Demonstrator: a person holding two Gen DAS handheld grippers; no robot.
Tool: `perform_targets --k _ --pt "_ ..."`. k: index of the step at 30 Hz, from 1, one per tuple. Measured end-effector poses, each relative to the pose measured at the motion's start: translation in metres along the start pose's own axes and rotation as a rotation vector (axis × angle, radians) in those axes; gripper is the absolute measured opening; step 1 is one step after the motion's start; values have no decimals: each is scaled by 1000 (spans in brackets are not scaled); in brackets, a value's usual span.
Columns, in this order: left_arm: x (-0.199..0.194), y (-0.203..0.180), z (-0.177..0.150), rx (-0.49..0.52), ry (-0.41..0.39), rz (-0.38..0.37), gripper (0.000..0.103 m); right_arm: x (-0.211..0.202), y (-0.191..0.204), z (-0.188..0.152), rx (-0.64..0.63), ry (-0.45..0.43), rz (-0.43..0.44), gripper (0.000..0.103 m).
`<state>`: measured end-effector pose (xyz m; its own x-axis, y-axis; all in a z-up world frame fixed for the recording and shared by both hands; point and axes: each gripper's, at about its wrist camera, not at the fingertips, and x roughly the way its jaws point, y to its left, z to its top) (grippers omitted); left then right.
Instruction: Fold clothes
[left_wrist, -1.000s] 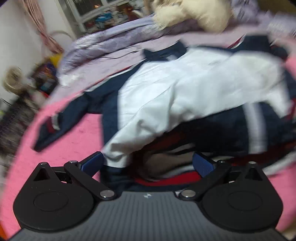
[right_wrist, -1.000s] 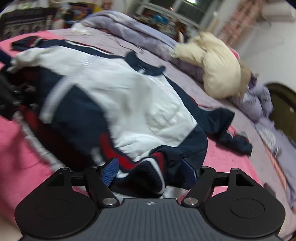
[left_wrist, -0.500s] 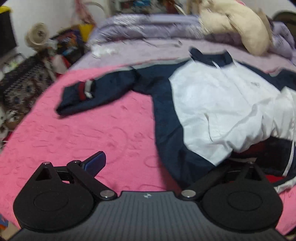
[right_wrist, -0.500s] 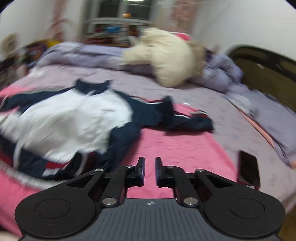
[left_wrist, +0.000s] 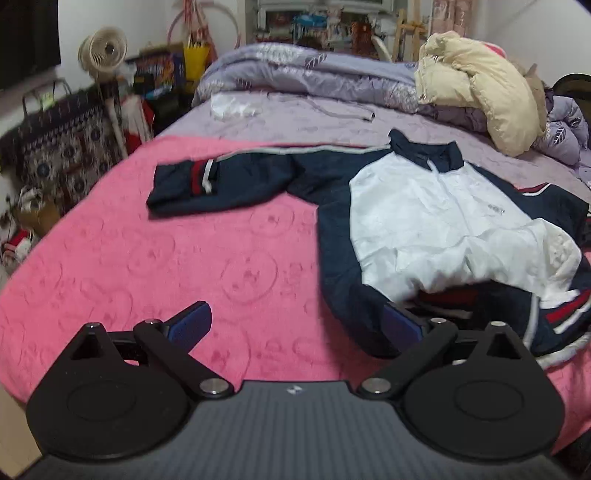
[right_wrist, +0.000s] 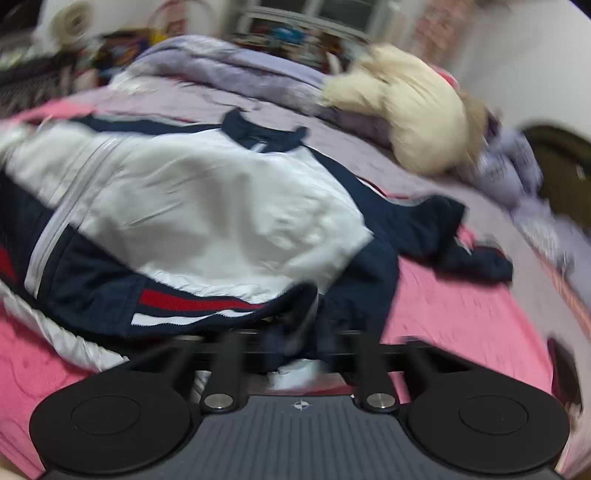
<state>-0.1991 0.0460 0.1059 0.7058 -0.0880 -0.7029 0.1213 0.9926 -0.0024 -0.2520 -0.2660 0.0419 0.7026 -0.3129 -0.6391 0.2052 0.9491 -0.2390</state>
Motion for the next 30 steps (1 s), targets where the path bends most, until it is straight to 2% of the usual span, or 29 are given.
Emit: perform_targets --k 1,2,4,6,7,9,11,12,14,16,20,22,25,30 --pt "-2 1 -2 8 16 -15 100 -5 -9 -2 36 5 -13 10" --pt "-4 2 -5 17 46 -54 100 -17 -20 -8 49 0 -48 10" --pt "-6 4 -10 -12 115 -154 100 -37 -42 -23 76 50 -50 11" --pt "-5 -4 -13 -28 170 -249 100 -44 -59 -40 72 203 81 13" --pt "-5 -13 -13 -19 180 -260 100 -48 -63 -48 68 251 139 14" --pt "-4 -36 -11 47 155 -247 100 -66 -62 -57 55 244 192 22" --pt "-2 -59 -7 86 141 -223 100 -83 -54 -51 31 178 204 52" --pt "-3 -68 -4 96 138 -236 100 -89 -51 -43 19 138 200 57" --pt "-5 -86 2 115 132 -265 100 -99 -41 -25 -18 54 210 59" --pt "-13 -102 7 150 110 -258 101 -104 -28 -5 -46 -2 249 59" --pt "-20 -124 14 204 122 -166 102 -111 -7 29 -46 -56 265 62" --pt "-20 -127 12 209 126 -157 102 -114 -4 36 -28 -63 267 73" --pt "-15 -126 9 189 155 -169 102 -114 -2 33 -28 -47 264 74" --pt "-10 -124 7 186 176 -147 102 -108 -2 25 -4 -11 239 80"
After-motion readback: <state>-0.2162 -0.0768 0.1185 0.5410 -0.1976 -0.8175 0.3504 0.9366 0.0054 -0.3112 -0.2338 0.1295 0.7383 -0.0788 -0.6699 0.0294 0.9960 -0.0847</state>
